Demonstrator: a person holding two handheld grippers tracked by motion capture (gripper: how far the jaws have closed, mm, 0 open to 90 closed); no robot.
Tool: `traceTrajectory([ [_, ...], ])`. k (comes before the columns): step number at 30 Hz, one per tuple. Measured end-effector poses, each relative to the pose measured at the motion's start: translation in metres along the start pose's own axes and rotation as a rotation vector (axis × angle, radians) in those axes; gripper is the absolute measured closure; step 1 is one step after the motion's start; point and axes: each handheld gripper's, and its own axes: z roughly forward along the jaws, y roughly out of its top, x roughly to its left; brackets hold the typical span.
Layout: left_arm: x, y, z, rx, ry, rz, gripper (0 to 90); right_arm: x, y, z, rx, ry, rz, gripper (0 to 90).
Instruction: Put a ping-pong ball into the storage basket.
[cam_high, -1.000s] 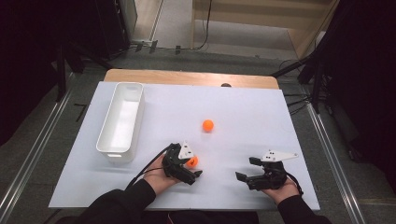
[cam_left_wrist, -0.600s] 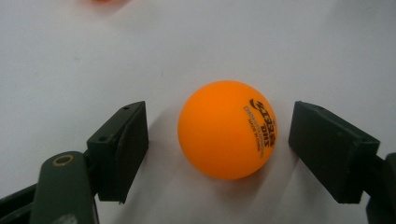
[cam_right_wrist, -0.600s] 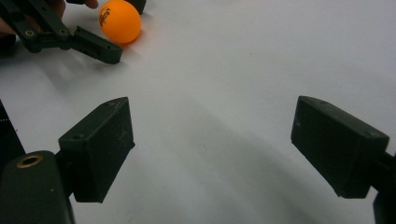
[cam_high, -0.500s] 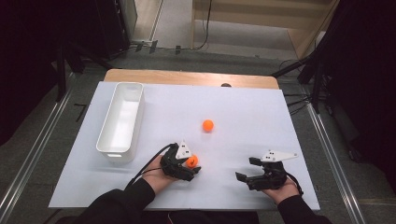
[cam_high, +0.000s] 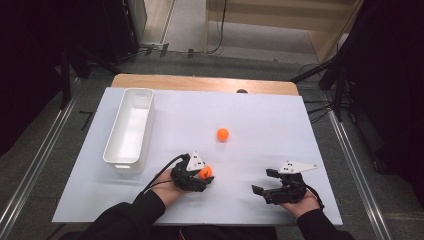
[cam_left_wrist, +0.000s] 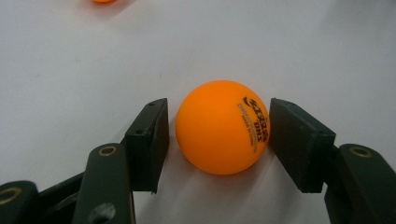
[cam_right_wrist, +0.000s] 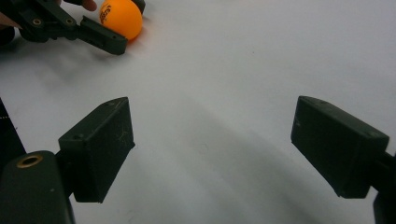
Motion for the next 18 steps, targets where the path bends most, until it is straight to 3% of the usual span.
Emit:
traceTrajectory([
  [10, 0.0025, 0.0002, -0.0012, 0.001, 0.003, -0.016, 50.2, 0.0008, -0.0001, 0.0019, 0.014, 0.001, 0.002, 11.6],
  [18, 0.0037, -0.0006, -0.0015, -0.006, -0.005, -0.003, 50.4, 0.0002, -0.0001, 0.0022, 0.015, 0.001, -0.002, 11.6],
])
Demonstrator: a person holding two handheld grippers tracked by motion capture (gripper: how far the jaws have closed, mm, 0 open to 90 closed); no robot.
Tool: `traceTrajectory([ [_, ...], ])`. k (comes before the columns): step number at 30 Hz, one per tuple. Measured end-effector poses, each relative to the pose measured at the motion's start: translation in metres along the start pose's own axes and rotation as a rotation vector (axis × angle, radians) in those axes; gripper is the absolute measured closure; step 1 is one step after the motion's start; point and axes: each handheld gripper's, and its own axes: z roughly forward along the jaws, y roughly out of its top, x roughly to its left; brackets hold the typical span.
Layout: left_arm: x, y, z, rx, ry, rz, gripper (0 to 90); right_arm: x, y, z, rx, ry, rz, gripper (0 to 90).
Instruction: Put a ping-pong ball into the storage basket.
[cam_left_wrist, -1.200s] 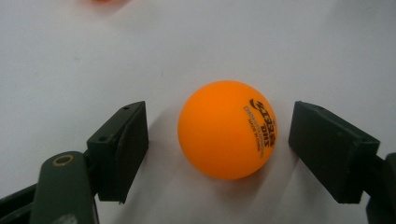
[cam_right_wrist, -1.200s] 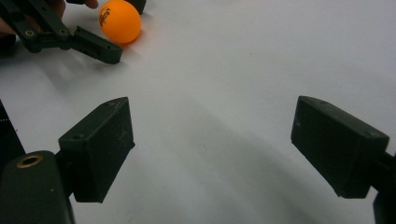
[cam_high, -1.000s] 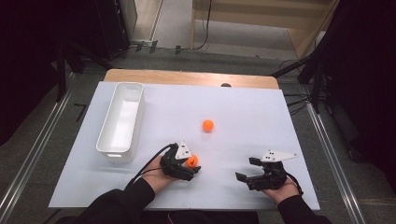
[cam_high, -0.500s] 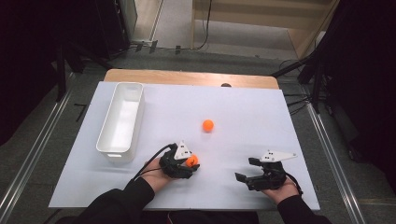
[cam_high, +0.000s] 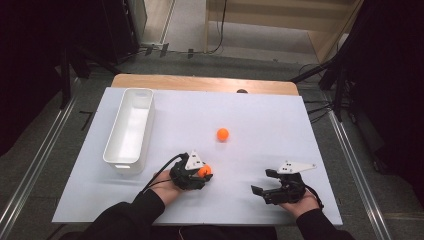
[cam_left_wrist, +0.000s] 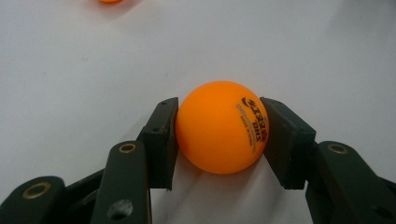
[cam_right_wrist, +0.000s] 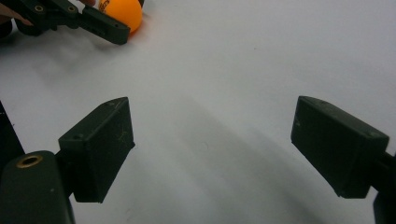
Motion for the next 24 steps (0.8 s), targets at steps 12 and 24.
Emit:
traceTrajectory([
  [12, 0.004, 0.0, -0.003, -0.029, -0.064, -0.035, 50.6, 0.0, 0.0, -0.001, 0.0, 0.005, 0.0, 11.6],
  [24, 0.012, 0.007, -0.021, -0.113, -0.083, -0.073, 50.6, 0.0, 0.0, -0.001, -0.002, 0.01, 0.0, 11.6],
])
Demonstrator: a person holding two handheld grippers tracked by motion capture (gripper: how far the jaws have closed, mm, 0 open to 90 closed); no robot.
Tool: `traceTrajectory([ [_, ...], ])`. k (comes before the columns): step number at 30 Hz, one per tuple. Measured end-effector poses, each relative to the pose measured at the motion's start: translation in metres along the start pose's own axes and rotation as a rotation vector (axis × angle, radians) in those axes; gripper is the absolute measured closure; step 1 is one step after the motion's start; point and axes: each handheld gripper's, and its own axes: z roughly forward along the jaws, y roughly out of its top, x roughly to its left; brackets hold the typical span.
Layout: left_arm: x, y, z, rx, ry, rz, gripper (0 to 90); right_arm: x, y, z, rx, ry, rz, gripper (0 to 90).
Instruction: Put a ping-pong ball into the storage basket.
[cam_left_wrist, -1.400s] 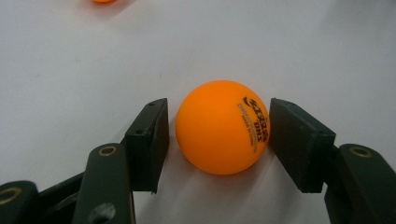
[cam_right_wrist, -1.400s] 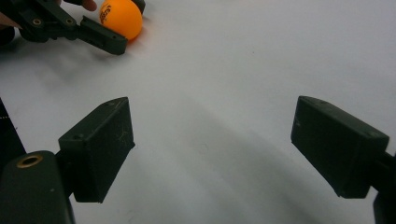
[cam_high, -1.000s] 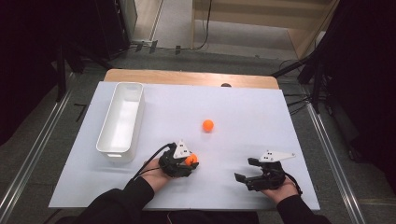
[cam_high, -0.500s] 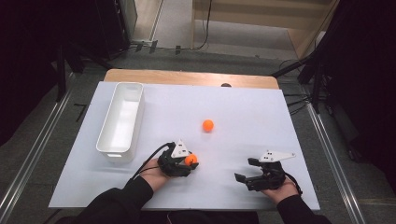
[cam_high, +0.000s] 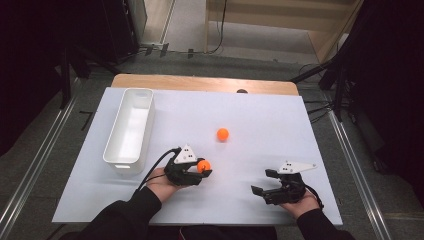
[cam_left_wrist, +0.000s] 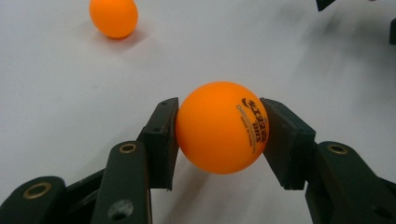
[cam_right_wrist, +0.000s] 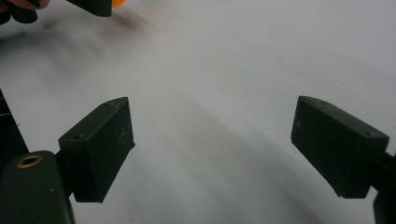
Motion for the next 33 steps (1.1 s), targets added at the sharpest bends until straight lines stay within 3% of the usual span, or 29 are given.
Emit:
traceTrajectory([
  [12, 0.005, 0.005, -0.014, -0.051, -0.006, -0.01, 50.5, 0.0, 0.0, 0.001, 0.0, 0.005, -0.002, 11.6],
  [18, 0.005, 0.009, -0.023, -0.076, -0.031, -0.012, 50.5, 0.0, 0.0, 0.001, 0.003, 0.005, -0.005, 11.6],
  [22, 0.004, 0.013, -0.027, -0.08, -0.061, -0.002, 50.5, 0.0, 0.0, 0.002, 0.003, 0.012, -0.008, 11.6],
  [25, 0.003, 0.016, -0.032, -0.081, -0.049, 0.024, 50.5, 0.0, 0.0, 0.002, 0.0, 0.016, -0.01, 11.6],
  [28, 0.004, 0.018, -0.037, -0.099, -0.067, -0.005, 50.5, 0.0, 0.0, 0.002, 0.0, 0.018, -0.007, 11.6],
  [33, 0.004, 0.02, -0.04, -0.088, -0.072, -0.016, 50.5, 0.0, 0.001, 0.003, -0.003, 0.022, -0.013, 11.6],
])
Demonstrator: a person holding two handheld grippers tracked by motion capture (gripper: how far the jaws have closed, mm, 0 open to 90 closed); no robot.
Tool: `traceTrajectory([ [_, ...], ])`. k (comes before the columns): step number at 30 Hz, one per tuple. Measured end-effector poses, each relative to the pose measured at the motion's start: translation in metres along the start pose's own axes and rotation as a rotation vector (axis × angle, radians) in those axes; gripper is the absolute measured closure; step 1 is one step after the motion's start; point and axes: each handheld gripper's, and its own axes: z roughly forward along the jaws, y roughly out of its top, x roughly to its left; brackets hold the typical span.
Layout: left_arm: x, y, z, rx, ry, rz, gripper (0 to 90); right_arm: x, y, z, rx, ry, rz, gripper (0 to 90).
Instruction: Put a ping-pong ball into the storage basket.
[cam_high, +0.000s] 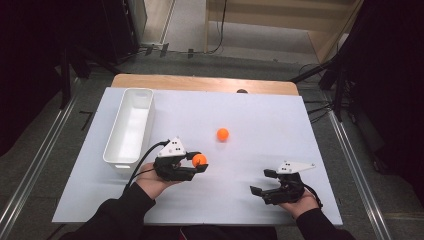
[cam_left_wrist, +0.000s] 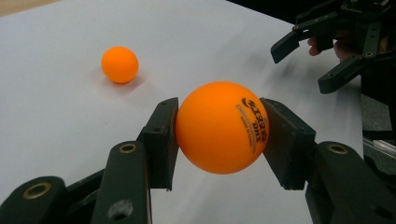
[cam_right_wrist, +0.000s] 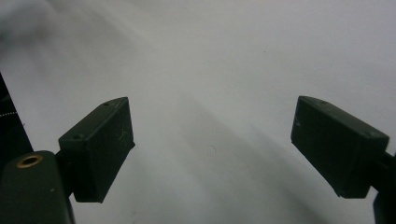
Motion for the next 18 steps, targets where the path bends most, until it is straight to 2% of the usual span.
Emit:
traceTrajectory([
  [2, 0.0021, 0.0016, -0.0005, 0.01, -0.013, -0.026, 50.5, 0.0004, 0.0003, 0.0004, 0.002, 0.004, 0.003, 11.6],
  [4, 0.0027, 0.0022, -0.0008, 0.012, -0.015, -0.035, 50.5, 0.0002, 0.0003, 0.0011, 0.002, 0.004, 0.004, 11.6],
  [8, 0.0028, 0.0038, -0.0027, 0.035, 0.003, -0.033, 50.5, 0.0001, 0.0003, 0.0009, 0.002, 0.002, 0.005, 11.6],
  [10, 0.0016, 0.0049, -0.0036, 0.053, 0.023, -0.01, 50.5, 0.0, 0.0004, 0.0009, 0.002, 0.002, 0.004, 11.6],
  [13, 0.002, 0.0064, -0.0056, 0.052, 0.01, -0.032, 50.5, 0.0002, 0.0003, 0.0008, 0.002, 0.002, 0.004, 11.6],
  [18, 0.0015, 0.0073, -0.0068, 0.051, 0.01, -0.037, 50.5, 0.0018, 0.0011, 0.0011, 0.004, 0.004, -0.003, 11.6],
])
